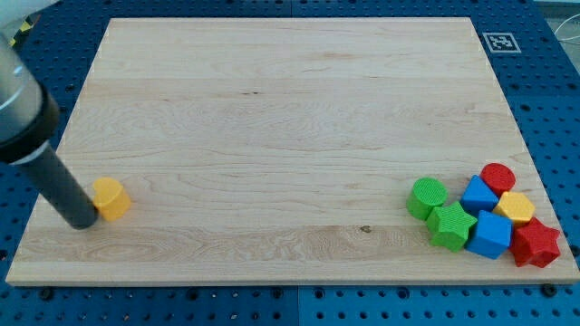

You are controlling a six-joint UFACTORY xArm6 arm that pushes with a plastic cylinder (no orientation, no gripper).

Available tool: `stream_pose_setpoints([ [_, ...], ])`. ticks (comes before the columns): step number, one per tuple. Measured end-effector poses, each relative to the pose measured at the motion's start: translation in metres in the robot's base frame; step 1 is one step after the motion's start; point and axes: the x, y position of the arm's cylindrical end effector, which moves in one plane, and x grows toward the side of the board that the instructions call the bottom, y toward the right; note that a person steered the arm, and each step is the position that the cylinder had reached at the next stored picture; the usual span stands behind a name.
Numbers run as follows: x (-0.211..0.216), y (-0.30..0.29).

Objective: Slide the yellow heart to the group of blocks

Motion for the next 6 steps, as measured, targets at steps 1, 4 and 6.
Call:
stream_pose_setpoints([
  [1,0.000,0.029],
  [4,0.000,0.045],
  [6,-0.001,0.003],
])
